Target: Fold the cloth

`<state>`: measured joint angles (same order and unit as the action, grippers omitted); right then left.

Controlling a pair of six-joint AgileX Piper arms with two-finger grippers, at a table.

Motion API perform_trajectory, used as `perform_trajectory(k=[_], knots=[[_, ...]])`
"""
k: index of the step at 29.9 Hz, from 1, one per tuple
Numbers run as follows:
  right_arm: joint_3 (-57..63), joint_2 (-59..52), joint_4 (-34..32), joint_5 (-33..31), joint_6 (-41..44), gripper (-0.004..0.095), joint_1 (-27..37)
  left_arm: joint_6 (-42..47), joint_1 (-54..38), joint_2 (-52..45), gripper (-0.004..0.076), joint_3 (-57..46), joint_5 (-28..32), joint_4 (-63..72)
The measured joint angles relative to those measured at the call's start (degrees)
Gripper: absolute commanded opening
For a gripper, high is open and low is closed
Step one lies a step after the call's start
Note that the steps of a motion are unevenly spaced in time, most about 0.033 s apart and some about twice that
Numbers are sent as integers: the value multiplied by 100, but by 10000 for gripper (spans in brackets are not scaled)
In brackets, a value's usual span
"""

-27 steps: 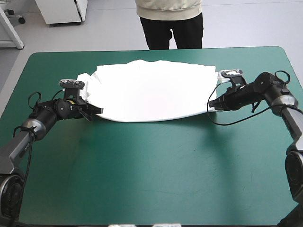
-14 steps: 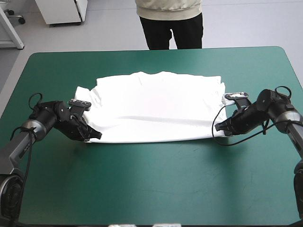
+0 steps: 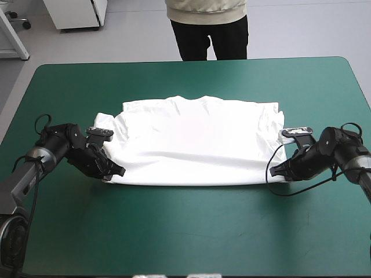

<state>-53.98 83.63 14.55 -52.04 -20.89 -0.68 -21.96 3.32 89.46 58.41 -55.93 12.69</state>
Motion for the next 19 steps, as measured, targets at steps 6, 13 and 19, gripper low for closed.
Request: perform_trajectory(k=[6, 13, 19], knots=[[25, 0, -19, 61, -2, 110, 0, -59, 0, 0, 13, 0, 132, 61], [26, 0, 250, 61, -204, 449, 4, -221, 0, -4, 394, 0, 119, 188], [-86, -214, 272, -51, -219, 455, 11, -217, 0, -255, 459, 21, 168, 293]])
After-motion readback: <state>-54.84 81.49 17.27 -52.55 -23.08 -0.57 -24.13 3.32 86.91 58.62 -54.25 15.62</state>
